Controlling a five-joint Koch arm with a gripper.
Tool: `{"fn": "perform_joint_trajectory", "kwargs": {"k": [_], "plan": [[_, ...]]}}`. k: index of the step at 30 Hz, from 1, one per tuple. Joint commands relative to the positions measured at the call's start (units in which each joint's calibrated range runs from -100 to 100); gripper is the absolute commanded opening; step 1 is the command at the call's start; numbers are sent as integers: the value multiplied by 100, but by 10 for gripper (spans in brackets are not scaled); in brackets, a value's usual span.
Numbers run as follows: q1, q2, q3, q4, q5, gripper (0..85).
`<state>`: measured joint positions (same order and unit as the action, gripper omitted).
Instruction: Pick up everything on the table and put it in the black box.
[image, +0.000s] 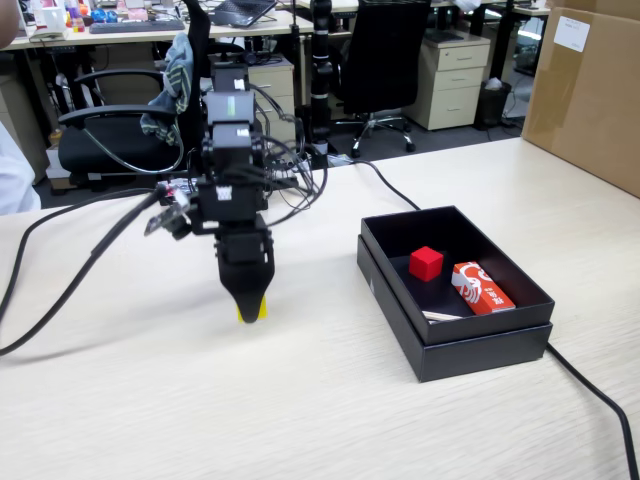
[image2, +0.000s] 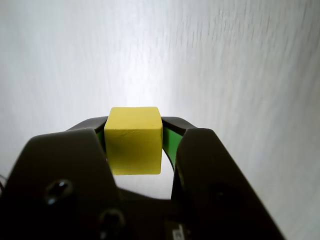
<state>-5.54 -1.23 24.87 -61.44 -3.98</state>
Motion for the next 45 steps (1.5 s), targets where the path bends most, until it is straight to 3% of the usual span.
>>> {"fn": "perform_joint_trajectory", "kwargs": {"k": [1,8,10,15,17,23,39,40,41,45], "plan": [[239,-1891,-312,-46,68,9],[1172,-4243,-1236,23,410,9],[1607,-4484,-1236,32,606,9],[2173,-3738,-1037,516,825,9],[2237,-2109,-375,559,869,9],[2173,-181,541,688,762,9],[1836,1391,450,697,752,12],[1832,1448,405,697,747,86],[1836,1448,359,697,747,105],[1851,1448,269,697,752,105]]}}
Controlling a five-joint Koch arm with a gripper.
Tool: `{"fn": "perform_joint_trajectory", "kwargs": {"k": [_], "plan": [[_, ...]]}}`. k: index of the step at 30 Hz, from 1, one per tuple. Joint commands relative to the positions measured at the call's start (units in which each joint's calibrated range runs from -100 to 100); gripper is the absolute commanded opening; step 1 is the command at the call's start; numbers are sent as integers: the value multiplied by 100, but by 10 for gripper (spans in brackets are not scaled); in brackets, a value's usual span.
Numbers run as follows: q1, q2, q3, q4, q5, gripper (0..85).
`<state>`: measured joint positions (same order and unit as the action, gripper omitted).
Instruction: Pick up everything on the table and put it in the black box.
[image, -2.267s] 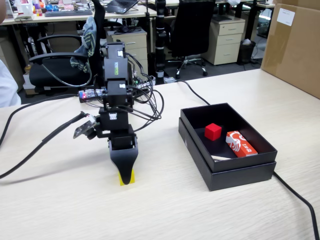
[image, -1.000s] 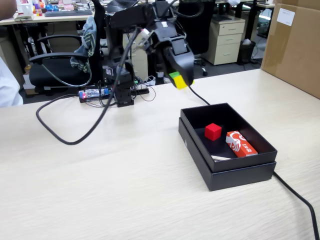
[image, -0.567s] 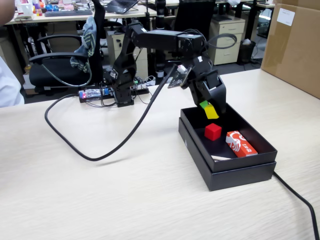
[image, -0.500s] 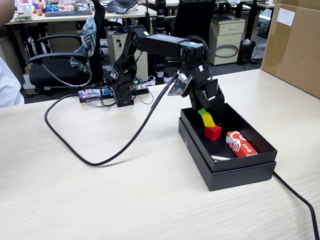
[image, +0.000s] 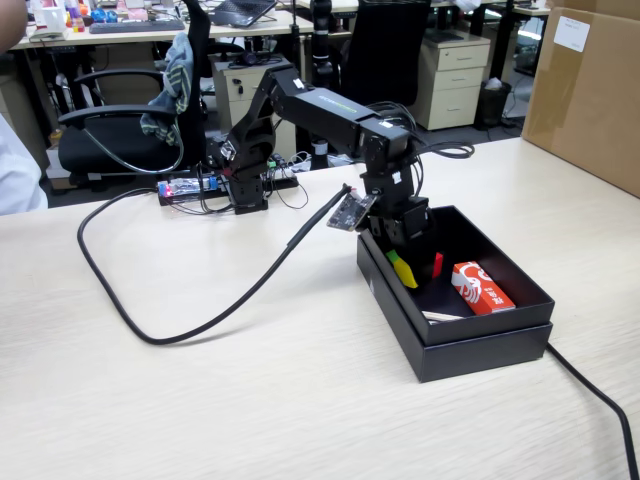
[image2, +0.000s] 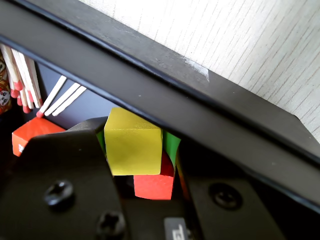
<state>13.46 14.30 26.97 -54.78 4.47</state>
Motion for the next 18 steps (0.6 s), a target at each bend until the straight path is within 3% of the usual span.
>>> {"fn": "perform_joint_trajectory", "kwargs": {"k": [1,7,12,18], "plan": [[-44,-105,41,31,-88,130],[-24,-243,-32,22,-93,218],[5,-725,-141,31,-93,396],[15,-3088,-422,31,-83,445]]}}
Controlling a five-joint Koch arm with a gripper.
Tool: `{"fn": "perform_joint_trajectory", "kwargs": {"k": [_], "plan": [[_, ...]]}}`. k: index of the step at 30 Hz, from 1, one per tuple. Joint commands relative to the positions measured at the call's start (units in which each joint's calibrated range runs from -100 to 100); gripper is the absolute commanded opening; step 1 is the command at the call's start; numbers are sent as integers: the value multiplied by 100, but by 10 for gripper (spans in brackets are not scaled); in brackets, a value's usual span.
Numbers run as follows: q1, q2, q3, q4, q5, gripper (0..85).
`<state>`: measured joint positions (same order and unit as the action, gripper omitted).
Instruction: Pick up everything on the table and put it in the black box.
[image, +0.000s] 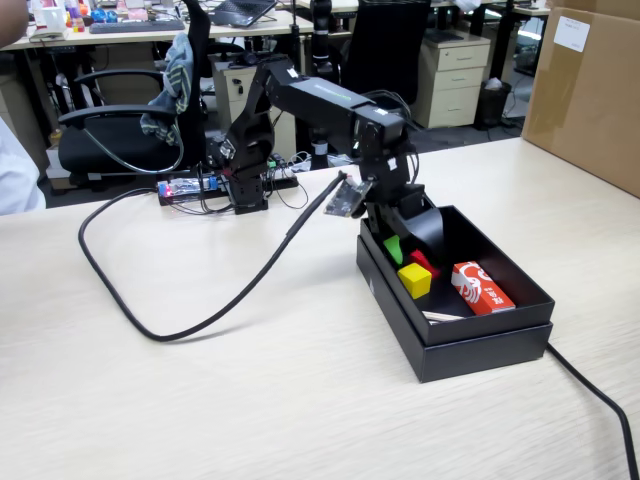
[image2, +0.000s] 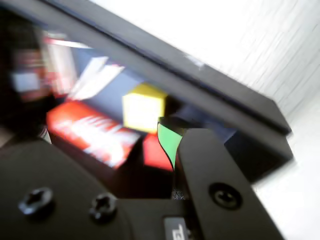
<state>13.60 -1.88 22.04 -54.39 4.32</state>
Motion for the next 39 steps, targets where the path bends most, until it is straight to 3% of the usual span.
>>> {"fn": "perform_joint_trajectory", "kwargs": {"k": [1,5,15,27,31,34,39], "plan": [[-20,-1906,-29,-8,-68,445],[-200,-3501,-409,-8,-93,443],[-1402,-6473,-2195,-8,-493,477],[-1592,-9812,-6574,1452,-625,489],[-1631,-9812,-7644,2446,-630,495],[-1631,-9812,-9457,4424,-703,488],[-1631,-9812,-10835,6066,-816,480]]}}
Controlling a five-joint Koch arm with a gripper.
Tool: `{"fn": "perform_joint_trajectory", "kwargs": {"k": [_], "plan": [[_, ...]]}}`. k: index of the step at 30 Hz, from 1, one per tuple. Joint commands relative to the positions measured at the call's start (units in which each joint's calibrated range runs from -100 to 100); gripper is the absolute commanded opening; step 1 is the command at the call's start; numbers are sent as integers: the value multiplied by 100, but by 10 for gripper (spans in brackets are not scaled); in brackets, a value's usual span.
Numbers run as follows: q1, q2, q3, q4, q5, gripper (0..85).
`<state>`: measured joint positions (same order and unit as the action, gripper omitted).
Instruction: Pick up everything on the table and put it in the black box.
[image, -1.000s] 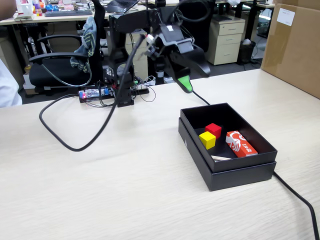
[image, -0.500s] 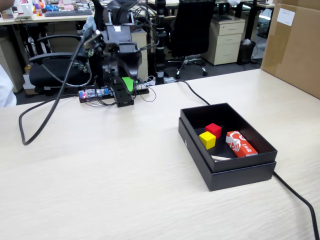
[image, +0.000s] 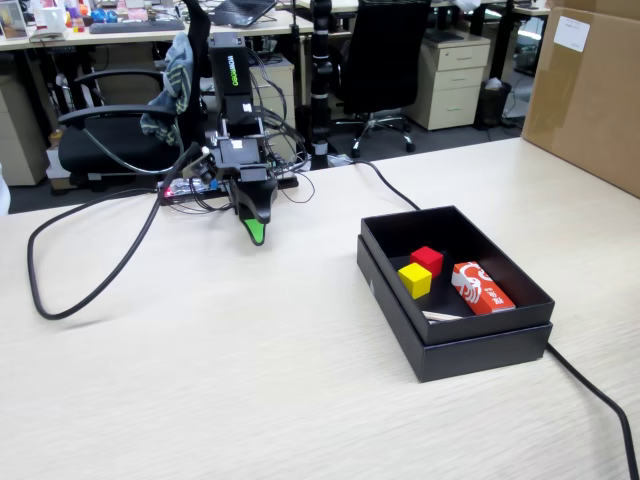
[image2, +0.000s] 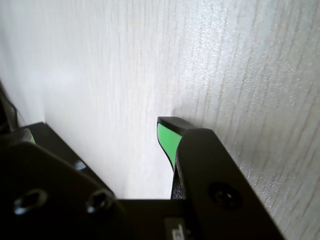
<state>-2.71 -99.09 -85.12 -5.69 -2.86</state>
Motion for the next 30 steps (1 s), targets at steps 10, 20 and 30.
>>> {"fn": "perform_joint_trajectory", "kwargs": {"k": [10,20,30], "plan": [[39,-91,-1279,1921,-186,483],[88,-56,-1288,919,-342,487],[88,-56,-1288,919,-327,487]]}}
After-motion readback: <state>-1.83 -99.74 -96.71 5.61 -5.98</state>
